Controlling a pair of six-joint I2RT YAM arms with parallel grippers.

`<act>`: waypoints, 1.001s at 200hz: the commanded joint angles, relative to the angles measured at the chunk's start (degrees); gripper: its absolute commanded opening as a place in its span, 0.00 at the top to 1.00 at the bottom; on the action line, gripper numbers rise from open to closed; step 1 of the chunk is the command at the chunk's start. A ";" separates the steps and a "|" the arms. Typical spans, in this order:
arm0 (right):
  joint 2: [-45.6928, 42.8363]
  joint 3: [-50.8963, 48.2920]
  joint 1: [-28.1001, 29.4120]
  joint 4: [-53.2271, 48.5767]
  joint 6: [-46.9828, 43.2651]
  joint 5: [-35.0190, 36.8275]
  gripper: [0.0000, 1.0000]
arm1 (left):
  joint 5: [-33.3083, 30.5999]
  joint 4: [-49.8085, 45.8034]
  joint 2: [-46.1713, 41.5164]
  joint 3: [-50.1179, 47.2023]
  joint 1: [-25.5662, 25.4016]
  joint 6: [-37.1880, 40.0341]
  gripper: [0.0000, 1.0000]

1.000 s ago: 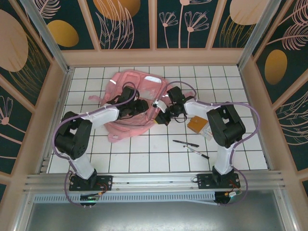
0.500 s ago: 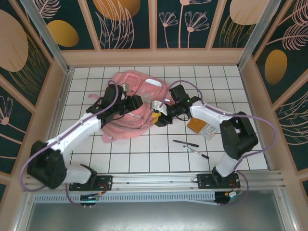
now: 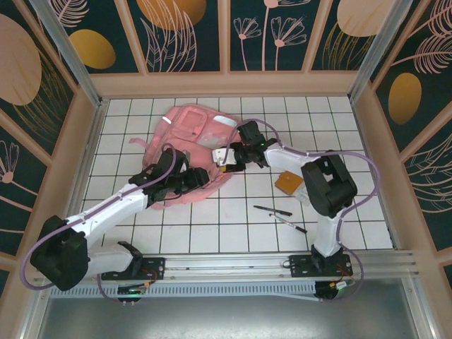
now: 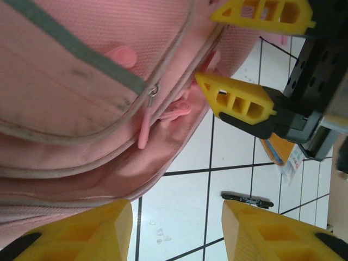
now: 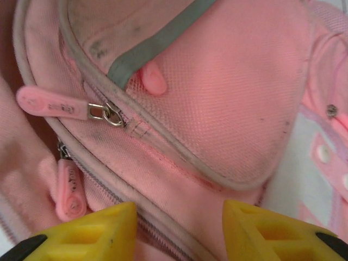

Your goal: Pack the student bag

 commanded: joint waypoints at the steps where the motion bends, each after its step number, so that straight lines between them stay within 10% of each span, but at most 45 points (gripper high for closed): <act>1: 2.46 1.68 1.53 -2.51 -4.41 5.28 0.54 | -0.92 2.22 -1.45 -1.81 -0.51 -3.68 0.55; 120: 3.11 -4.07 4.34 5.75 -8.75 15.44 0.54 | -2.95 1.36 -5.50 -4.94 -0.53 -5.33 0.54; 168: 0.13 -2.67 3.21 8.29 3.31 4.34 1.00 | -4.23 1.37 -6.30 -4.84 -0.48 -6.53 0.54; 200: -3.59 -0.18 0.14 11.19 15.08 -5.76 1.00 | -4.01 1.19 -5.56 -2.64 -0.54 -6.54 0.54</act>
